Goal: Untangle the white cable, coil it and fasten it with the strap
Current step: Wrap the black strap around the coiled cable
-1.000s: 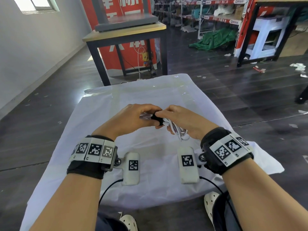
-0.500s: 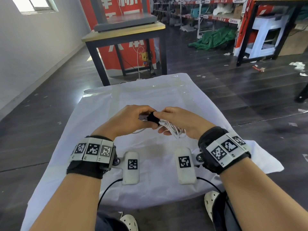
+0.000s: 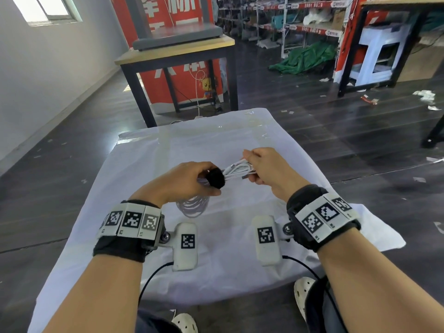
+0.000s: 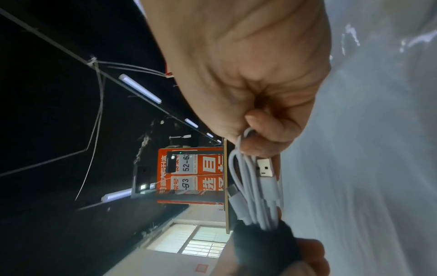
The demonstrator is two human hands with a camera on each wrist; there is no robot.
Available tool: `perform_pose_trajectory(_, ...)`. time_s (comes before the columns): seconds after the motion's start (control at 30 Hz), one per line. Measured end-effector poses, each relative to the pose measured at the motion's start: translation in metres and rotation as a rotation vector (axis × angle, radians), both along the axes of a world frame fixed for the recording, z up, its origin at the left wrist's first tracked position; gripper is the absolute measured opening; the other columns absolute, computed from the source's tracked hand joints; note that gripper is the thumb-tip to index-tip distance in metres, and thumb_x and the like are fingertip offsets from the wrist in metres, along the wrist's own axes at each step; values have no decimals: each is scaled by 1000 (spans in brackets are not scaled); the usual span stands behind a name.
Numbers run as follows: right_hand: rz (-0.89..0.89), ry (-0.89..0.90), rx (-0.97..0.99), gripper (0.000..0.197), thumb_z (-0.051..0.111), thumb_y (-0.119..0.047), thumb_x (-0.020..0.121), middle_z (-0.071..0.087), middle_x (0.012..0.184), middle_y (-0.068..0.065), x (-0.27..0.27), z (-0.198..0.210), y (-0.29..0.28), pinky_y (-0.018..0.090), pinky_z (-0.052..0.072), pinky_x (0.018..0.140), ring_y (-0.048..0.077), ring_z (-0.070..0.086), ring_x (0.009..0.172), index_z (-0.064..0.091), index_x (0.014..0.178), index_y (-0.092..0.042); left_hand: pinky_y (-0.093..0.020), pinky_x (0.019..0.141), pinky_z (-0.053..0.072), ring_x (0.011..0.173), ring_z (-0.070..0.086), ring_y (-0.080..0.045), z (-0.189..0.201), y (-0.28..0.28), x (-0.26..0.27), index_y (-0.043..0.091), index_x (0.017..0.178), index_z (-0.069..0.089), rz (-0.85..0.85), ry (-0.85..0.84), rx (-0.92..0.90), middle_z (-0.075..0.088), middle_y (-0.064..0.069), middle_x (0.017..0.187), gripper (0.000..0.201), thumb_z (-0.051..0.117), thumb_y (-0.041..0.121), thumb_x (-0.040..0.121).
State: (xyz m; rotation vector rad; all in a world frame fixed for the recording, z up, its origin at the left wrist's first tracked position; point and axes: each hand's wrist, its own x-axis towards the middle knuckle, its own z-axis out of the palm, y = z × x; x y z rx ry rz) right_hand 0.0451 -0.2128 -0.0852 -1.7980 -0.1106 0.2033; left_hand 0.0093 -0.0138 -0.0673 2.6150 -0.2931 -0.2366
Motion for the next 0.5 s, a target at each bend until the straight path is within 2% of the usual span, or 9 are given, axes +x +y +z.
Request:
perform_pose_trajectory(0.07, 12, 104, 77, 29, 43, -25, 102, 54, 67, 6, 0, -1, 1, 14, 36, 39, 5, 44, 38, 59, 91, -4, -19, 86, 42, 99, 60, -4, 4, 2, -1, 33, 114, 64, -10, 0, -47, 69, 14, 105, 40, 78, 29, 77)
perform_pose_trajectory(0.17, -16, 179, 252, 37, 42, -38, 101, 53, 67, 5, -2, 1, 3, 16, 36, 44, 6, 45, 44, 58, 87, -7, -22, 90, 44, 100, 63, -3, 5, 4, -3, 30, 112, 65, 40, 4, -178, 71, 13, 99, 37, 77, 26, 78)
perform_pose_trajectory(0.23, -33, 182, 349, 47, 41, -54, 96, 62, 77, 4, -1, 5, 3, 20, 44, 57, 11, 55, 60, 60, 89, -11, -24, 84, 46, 91, 66, -7, 4, 2, -4, 25, 109, 65, 119, 41, -300, 73, 8, 92, 28, 73, 26, 82)
perform_pose_trajectory(0.3, 42, 175, 372, 44, 46, -58, 91, 67, 101, 2, -1, 7, 6, 26, 50, 76, 15, 63, 90, 61, 102, -18, -28, 80, 47, 85, 65, -14, 2, -1, -5, 21, 108, 63, 186, 98, -407, 72, 0, 93, 23, 68, 30, 87)
perform_pose_trajectory(0.37, 159, 197, 392, 36, 57, -49, 89, 64, 118, 3, -3, 3, 12, 32, 49, 92, 18, 60, 110, 60, 109, -20, -31, 85, 50, 93, 66, -17, 3, -8, -6, 24, 109, 61, 174, 152, -455, 70, -3, 101, 24, 68, 30, 87)
perform_pose_trajectory(0.4, 173, 216, 430, 31, 60, -43, 89, 65, 118, 5, -4, 0, 16, 35, 49, 96, 19, 60, 112, 61, 108, -18, -30, 88, 51, 97, 66, -16, 3, -12, -6, 25, 110, 60, 130, 178, -448, 70, -1, 104, 27, 70, 29, 85)
perform_pose_trajectory(0.43, 145, 227, 484, 25, 60, -36, 91, 67, 114, 6, -5, -1, 20, 36, 50, 96, 20, 62, 109, 62, 105, -15, -29, 90, 51, 100, 65, -15, 3, -16, -6, 26, 112, 59, 80, 196, -414, 68, 2, 106, 32, 73, 29, 83)
perform_pose_trajectory(0.5, 47, 252, 625, 15, 50, -24, 98, 68, 104, 10, -6, -3, 25, 35, 53, 89, 22, 65, 95, 58, 100, -11, -29, 90, 50, 102, 61, -15, 2, -22, -3, 22, 117, 54, 36, 189, -255, 64, 4, 107, 45, 77, 31, 79)
